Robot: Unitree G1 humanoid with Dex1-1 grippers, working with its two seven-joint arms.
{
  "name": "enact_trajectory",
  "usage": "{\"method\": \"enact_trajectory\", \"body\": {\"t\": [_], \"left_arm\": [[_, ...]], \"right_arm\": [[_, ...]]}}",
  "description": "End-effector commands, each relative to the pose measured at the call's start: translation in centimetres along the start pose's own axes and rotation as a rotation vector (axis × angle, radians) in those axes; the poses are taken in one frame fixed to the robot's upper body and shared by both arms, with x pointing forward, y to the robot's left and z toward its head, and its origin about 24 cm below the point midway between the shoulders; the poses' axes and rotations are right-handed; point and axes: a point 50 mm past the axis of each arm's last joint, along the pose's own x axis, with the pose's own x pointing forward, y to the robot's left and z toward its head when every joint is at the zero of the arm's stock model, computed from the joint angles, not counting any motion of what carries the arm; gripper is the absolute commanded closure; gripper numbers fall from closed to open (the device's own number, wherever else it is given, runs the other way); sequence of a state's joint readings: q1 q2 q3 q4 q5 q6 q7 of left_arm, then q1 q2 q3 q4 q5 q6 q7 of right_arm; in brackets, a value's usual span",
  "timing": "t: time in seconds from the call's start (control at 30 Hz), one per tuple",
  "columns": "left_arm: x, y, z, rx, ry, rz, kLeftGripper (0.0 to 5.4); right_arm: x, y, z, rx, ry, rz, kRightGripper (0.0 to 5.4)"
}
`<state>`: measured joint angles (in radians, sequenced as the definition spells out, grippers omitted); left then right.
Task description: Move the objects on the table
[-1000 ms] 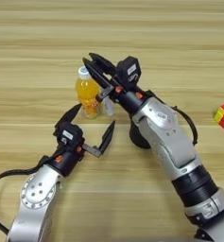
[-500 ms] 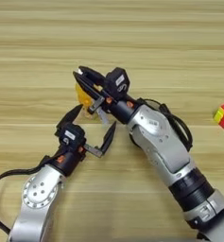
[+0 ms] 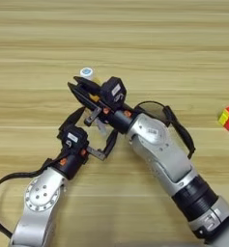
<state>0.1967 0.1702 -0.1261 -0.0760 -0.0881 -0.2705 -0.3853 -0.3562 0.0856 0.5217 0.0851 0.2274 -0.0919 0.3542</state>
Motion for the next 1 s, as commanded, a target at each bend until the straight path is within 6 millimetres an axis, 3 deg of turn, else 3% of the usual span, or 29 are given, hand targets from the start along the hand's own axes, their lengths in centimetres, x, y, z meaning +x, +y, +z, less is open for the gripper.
{"method": "enact_trajectory", "body": {"t": [0.03, 1.0], "left_arm": [[0.22, 0.19, -0.12, -0.007, -0.002, 0.003, 0.00], [0.21, 0.42, -0.26, -0.027, -0.010, 0.009, 2.78]], "right_arm": [[0.97, 1.95, 0.25, 0.107, -0.062, -0.011, 4.73], [1.04, 1.43, 0.30, 0.091, -0.065, -0.034, 4.73]]}}
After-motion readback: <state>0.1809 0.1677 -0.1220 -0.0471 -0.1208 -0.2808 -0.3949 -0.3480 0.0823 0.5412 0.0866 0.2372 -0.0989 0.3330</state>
